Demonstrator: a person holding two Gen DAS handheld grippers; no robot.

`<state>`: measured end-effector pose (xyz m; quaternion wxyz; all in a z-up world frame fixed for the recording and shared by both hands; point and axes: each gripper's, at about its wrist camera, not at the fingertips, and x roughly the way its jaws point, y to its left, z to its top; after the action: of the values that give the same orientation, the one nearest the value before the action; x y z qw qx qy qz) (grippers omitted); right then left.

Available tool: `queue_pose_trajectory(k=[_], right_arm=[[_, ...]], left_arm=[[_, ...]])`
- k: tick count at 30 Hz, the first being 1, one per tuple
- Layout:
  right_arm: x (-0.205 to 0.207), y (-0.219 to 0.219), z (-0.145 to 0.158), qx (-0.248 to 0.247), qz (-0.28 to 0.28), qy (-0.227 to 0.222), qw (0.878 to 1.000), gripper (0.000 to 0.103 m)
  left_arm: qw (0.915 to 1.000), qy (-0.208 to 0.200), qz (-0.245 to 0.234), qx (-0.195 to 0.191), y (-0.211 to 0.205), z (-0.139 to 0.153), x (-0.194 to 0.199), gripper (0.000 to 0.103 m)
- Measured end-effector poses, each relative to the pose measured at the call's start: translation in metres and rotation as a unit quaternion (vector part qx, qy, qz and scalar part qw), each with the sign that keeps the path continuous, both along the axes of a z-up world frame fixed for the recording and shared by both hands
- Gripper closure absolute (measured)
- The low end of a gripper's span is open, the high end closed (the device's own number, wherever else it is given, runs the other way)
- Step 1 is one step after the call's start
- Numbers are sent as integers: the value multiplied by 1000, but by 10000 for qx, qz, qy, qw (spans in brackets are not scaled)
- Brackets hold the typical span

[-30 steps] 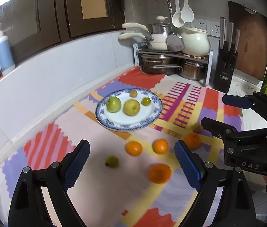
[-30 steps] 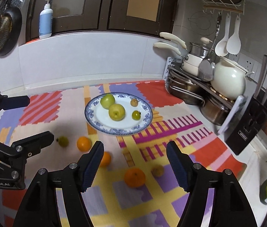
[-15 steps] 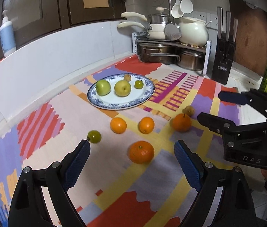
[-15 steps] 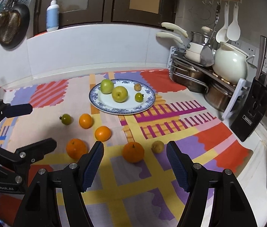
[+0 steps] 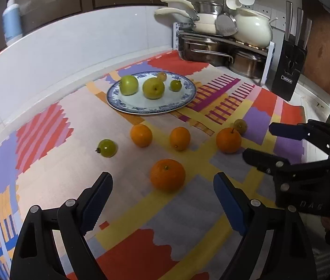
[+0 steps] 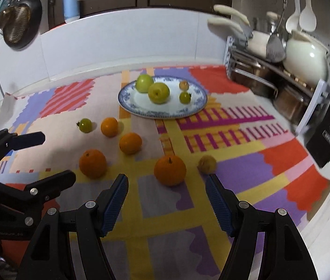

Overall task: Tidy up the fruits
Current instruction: 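Withdraw both tools from the plate toward the oranges, then grasp an orange with the left tool while the right grasps another orange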

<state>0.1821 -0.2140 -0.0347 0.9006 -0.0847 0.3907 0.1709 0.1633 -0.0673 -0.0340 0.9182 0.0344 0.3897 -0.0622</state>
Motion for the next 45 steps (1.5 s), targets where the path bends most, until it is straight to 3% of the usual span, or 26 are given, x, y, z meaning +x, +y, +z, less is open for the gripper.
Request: queue_pose_trajectory(k=[4,9,13,24,27,31,39,41,45], right_arm=[[5,-1,-4,103,87,140,9998,34],[8,-1,-5,27,97,-73,9999,34],[14,-3,-12,89,164,30,9998,34],[30,-8,-23,350,193,203,9990,35],[34,-8,-23,380,94,172,9991,39],[35,-5,-26,301,14,186,9994,41],[33,1,-33,106,0,309,9995,49],[34,2,-34,85,32,366,9993,55],[37,3,-34,75,70,395,9992,55]], left_arm=[[10000,-55,54,-7,-1,-3,5,15],[9998,8,182,68,-2,-10,12,17],[9996,27,269,105,-5,-14,15,26],[9992,96,350,154,-7,-20,29,28],[9995,123,292,-29,-4,-23,30,28],[9994,267,234,42,-3,-28,32,39],[9989,458,85,-71,0,-39,31,48],[9989,444,85,-102,1,-38,32,49],[9988,470,34,-148,1,-38,36,52]])
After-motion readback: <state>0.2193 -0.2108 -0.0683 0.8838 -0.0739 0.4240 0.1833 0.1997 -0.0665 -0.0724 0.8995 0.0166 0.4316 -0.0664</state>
